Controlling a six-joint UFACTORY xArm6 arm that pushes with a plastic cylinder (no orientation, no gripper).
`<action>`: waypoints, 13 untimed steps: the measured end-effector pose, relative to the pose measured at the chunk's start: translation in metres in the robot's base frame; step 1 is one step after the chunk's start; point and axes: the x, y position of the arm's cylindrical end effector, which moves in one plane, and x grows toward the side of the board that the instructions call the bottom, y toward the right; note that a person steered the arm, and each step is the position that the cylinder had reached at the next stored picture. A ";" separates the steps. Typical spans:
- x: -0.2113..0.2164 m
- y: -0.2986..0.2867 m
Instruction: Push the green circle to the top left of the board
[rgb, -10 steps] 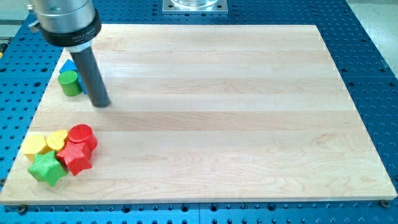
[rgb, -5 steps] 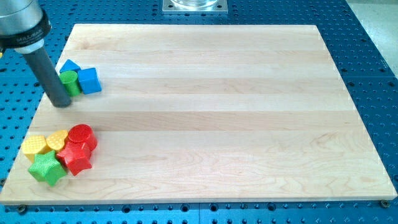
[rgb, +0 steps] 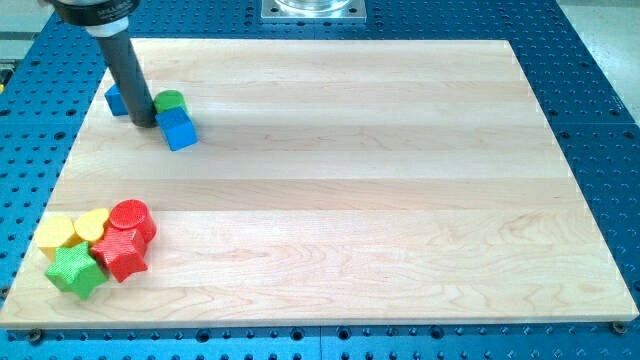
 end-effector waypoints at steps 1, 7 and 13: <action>0.014 0.004; -0.020 0.039; -0.083 0.044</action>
